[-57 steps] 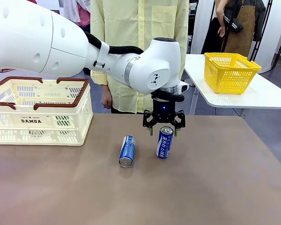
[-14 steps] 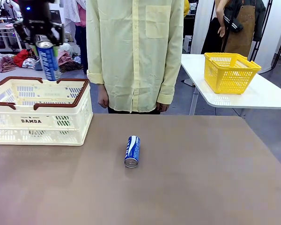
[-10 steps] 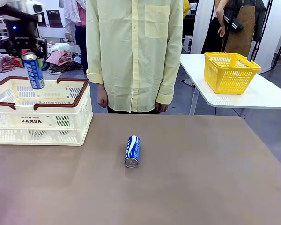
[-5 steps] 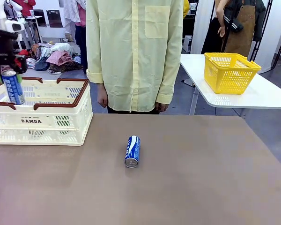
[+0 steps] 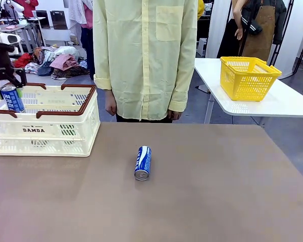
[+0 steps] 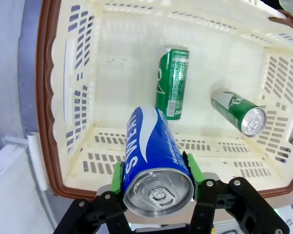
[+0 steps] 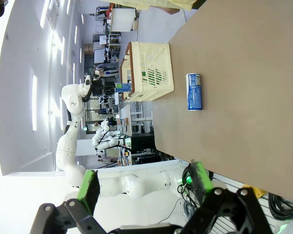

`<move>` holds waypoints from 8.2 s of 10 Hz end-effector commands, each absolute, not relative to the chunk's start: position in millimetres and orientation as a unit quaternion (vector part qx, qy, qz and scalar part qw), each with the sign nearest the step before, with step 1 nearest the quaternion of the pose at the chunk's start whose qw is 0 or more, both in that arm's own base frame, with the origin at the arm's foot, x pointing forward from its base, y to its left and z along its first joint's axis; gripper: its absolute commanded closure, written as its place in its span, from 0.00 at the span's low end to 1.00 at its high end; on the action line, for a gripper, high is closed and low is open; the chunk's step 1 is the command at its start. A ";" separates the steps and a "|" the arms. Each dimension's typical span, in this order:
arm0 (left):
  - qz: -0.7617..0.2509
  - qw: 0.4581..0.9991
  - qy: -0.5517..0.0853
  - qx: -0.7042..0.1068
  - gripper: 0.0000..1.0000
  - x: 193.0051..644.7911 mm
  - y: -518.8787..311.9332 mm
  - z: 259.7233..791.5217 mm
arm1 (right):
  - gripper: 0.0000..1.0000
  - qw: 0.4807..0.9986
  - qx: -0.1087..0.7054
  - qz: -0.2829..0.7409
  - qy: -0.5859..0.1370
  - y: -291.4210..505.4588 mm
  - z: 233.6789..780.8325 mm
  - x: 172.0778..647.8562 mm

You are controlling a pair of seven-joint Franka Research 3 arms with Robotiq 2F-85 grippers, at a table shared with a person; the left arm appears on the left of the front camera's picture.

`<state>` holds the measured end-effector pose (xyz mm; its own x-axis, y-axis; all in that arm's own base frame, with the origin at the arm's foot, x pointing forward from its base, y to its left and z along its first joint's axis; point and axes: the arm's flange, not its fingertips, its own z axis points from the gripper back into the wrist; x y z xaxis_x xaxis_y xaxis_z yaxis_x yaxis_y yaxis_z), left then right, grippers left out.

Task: Place the drinks into the Shopping basket.
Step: Pick up one drink and place it into the Shopping basket.

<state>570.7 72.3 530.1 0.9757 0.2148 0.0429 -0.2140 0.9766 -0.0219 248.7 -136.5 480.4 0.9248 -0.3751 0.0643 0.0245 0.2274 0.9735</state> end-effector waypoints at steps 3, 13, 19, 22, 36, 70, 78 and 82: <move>0.104 0.993 -0.046 0.009 1.00 584.5 69.7 524.0 | 0.00 0.763 0.615 -0.134 -0.145 -135.2 484.8 249.8; 0.042 0.998 -0.036 -0.012 1.00 609.0 82.6 442.4 | 0.00 0.763 0.615 -0.134 -0.145 -135.2 484.8 249.8; 0.023 0.999 -0.025 -0.001 0.00 614.1 77.4 438.0 | 0.00 0.763 0.615 -0.134 -0.145 -135.2 484.8 249.8; 0.021 0.999 -0.023 0.000 0.00 615.0 77.1 438.2 | 0.00 0.763 0.615 -0.134 -0.145 -135.2 484.8 249.8; -0.133 0.766 -0.023 -0.628 0.00 477.9 165.3 586.4 | 0.00 0.763 0.615 -0.134 -0.145 -135.2 484.8 249.8; -0.079 0.961 0.085 -0.250 0.00 480.3 -180.8 600.2 | 0.00 0.763 0.615 -0.134 -0.145 -135.2 484.8 249.8; -0.127 0.984 -0.033 -0.121 0.00 458.3 -356.6 425.8 | 0.00 0.763 0.615 -0.134 -0.145 -135.2 484.8 249.8; -0.123 0.990 -0.026 -0.062 0.00 462.4 -373.0 405.2 | 0.00 0.763 0.615 -0.134 -0.145 -135.2 484.8 249.8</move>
<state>455.5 -373.3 386.8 0.9549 -0.2854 0.0819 0.2951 0.9425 -0.1570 248.6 -136.4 480.6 0.9247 -0.3751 0.0651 0.0240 0.2280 0.9734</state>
